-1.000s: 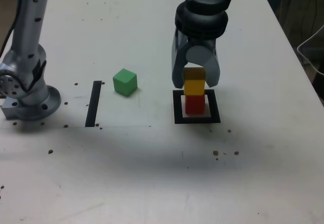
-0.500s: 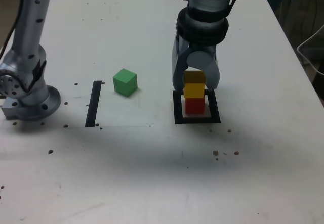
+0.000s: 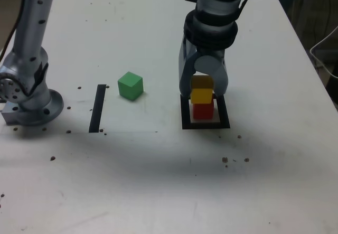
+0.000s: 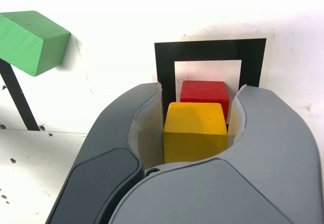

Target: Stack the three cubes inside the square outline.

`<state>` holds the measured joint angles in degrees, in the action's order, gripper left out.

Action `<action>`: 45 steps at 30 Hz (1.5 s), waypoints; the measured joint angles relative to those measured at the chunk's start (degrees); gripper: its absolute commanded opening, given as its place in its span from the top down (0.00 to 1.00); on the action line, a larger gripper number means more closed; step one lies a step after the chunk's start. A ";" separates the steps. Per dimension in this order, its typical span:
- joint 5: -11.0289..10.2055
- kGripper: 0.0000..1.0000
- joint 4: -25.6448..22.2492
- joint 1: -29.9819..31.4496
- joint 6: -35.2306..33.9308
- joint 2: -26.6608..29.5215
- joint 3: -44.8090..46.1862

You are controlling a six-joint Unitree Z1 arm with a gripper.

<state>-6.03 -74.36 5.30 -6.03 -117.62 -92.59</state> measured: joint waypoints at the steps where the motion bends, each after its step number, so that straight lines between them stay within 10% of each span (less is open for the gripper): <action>1: -0.01 0.69 0.03 -0.01 0.00 0.00 0.00; 12: 0.02 0.01 1.68 -0.02 0.00 -0.16 0.98; 45: -0.77 0.01 -5.56 -2.95 3.99 9.77 1.40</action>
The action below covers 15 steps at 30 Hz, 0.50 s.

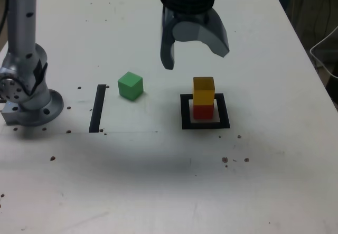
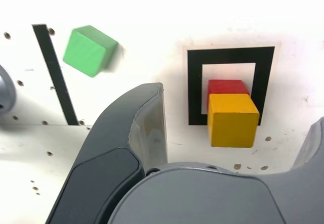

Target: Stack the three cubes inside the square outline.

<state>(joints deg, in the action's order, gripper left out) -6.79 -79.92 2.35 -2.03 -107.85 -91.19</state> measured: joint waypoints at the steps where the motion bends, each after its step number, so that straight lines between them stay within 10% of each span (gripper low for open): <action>1: -0.19 0.01 0.00 -0.31 1.30 0.39 0.43; 15: -4.35 0.01 1.01 -8.49 20.52 8.83 13.93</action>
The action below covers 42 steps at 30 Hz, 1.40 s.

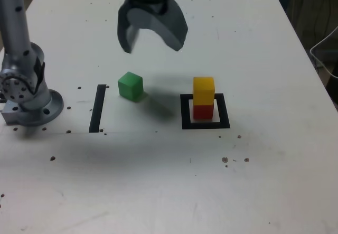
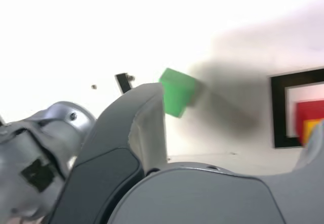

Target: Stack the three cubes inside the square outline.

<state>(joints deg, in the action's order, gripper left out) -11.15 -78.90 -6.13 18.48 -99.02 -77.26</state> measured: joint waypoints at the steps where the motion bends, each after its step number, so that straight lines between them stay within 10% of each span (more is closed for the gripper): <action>1: -0.63 0.01 0.06 -1.08 1.95 0.86 1.77; 19: -2.72 0.01 1.38 -3.99 12.63 3.56 10.39; 42: -1.07 0.01 15.10 -0.71 16.87 0.79 19.19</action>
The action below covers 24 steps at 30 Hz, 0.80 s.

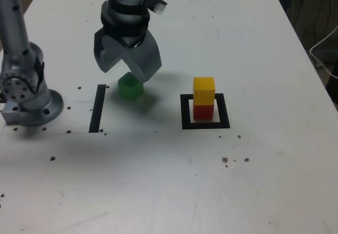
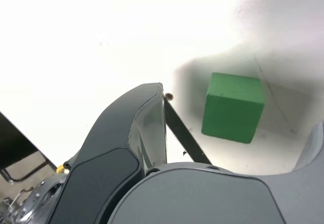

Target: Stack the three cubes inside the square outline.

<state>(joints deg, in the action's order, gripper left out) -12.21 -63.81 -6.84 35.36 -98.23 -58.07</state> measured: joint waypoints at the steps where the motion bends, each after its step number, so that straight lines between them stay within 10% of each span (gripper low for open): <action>1: -0.03 0.01 0.49 0.03 0.10 -0.32 0.17; 24: 2.29 0.31 5.75 3.14 2.21 -1.06 4.39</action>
<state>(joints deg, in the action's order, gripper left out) -9.92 -58.06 -3.70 37.56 -99.28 -53.69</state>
